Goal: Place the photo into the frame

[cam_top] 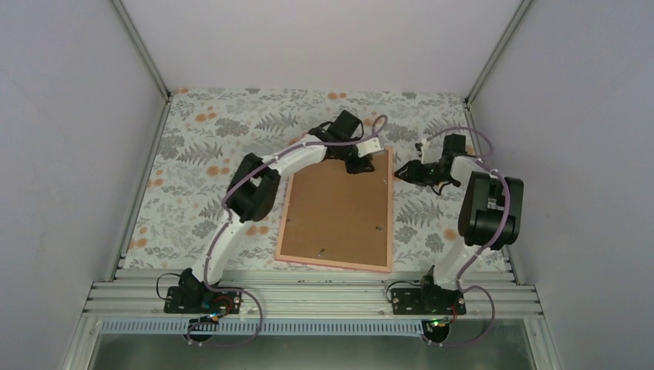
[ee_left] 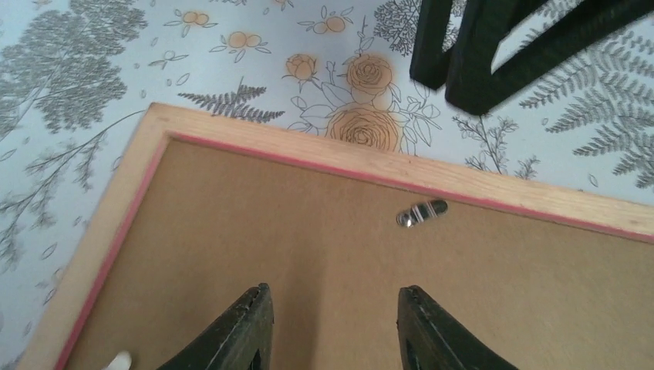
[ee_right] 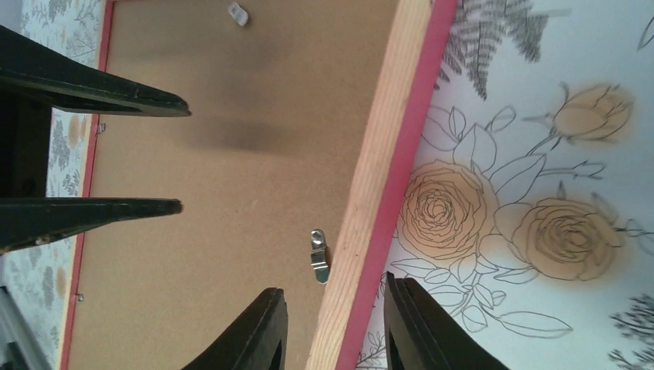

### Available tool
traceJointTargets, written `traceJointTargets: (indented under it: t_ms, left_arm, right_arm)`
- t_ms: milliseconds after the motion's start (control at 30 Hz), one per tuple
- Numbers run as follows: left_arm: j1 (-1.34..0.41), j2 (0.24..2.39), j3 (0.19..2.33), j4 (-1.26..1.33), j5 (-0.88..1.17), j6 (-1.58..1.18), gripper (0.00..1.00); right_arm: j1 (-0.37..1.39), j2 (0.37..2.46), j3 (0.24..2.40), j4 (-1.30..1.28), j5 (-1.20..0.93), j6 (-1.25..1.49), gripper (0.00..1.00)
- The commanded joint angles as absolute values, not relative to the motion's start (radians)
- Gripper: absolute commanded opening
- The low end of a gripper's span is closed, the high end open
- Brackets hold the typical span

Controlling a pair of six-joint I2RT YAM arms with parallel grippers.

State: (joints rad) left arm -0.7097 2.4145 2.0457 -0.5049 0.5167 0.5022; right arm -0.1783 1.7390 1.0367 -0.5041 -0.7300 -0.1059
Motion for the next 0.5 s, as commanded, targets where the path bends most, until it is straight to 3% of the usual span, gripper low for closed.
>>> traceJointTargets:
  t_ms: [0,233,467]
  left_arm:
    - [-0.746,2.509,2.214,-0.577,0.477,0.519,0.41]
    - [-0.8,2.578,2.261,-0.599,0.465,0.57,0.36]
    - [-0.81,2.549,2.144,-0.58,0.467,0.608,0.32]
  right_arm:
    - [-0.188,1.816,1.02,-0.459,-0.833,-0.07,0.31]
    - [-0.188,1.92,1.02,-0.429,-0.881,-0.05,0.22]
    - [-0.188,1.963,0.999,-0.409,-0.893,-0.042,0.19]
